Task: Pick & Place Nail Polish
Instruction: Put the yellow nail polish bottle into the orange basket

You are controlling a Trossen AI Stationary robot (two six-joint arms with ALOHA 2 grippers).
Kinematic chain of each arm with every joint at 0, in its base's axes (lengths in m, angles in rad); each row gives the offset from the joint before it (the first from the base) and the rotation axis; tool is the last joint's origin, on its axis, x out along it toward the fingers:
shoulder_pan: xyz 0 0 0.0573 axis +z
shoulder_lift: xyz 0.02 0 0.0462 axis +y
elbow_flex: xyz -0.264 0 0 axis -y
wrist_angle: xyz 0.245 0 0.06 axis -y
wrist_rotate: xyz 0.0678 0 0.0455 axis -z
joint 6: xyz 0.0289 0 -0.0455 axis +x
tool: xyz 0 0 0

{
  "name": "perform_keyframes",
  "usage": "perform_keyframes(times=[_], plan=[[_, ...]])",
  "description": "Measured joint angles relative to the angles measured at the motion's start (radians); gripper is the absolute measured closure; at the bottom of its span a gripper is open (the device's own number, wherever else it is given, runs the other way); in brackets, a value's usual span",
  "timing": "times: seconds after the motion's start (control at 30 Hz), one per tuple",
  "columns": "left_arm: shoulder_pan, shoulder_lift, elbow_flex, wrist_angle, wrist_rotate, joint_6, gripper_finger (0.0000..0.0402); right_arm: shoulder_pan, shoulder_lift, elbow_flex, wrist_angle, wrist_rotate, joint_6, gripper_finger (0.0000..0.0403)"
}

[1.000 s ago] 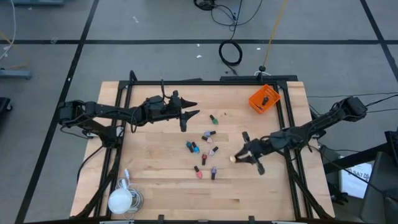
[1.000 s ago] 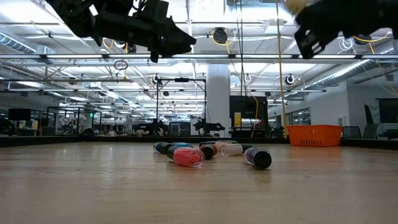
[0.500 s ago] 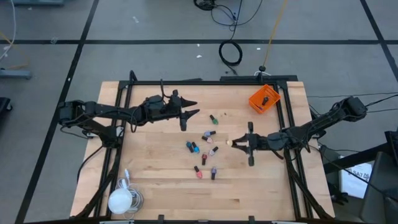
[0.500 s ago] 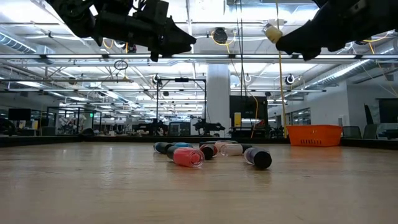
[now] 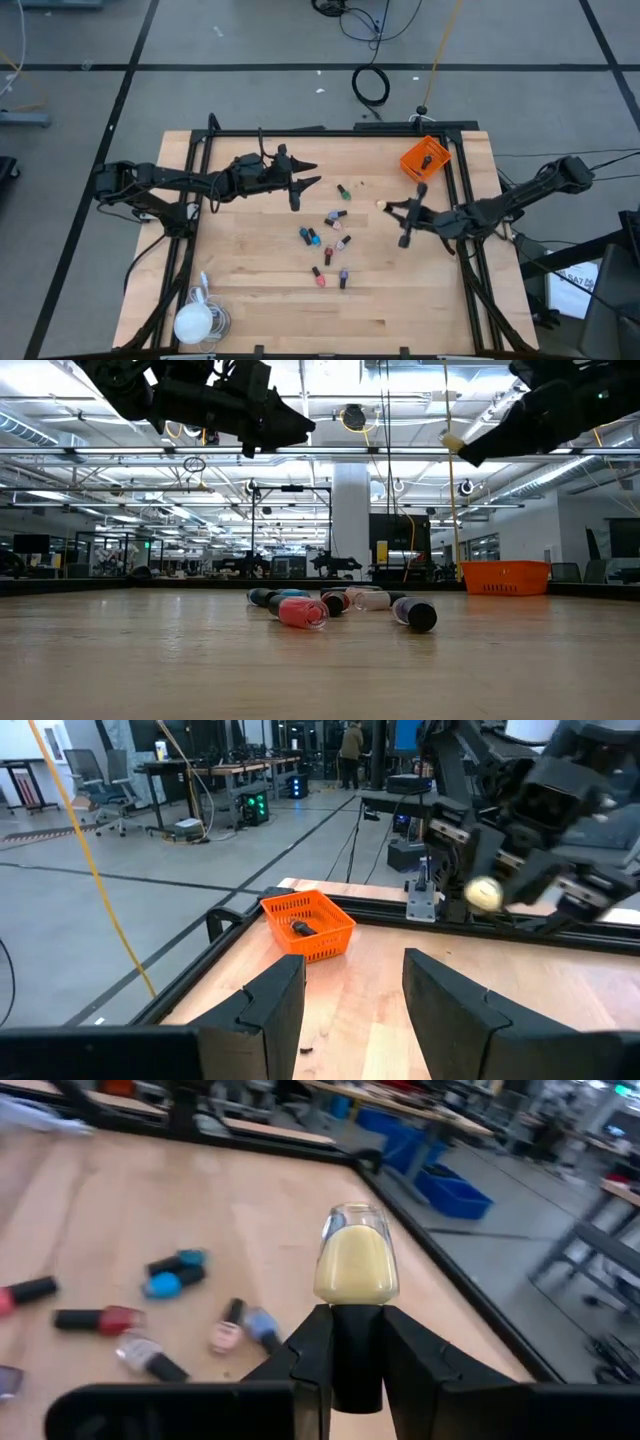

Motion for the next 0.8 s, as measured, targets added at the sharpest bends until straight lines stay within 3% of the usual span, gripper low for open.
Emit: perform_keyframes(times=[0.37,0.8], plan=[[0.0,0.0,0.0,-0.011,0.0,0.03,0.0236,-0.009,-0.254,-0.008,-0.139,0.101,-0.049,0.0355],[0.0,0.0,0.0,-0.031,0.0,0.042,0.0236,-0.099,-0.541,-0.199,-0.121,0.094,-0.011,0.0355]])
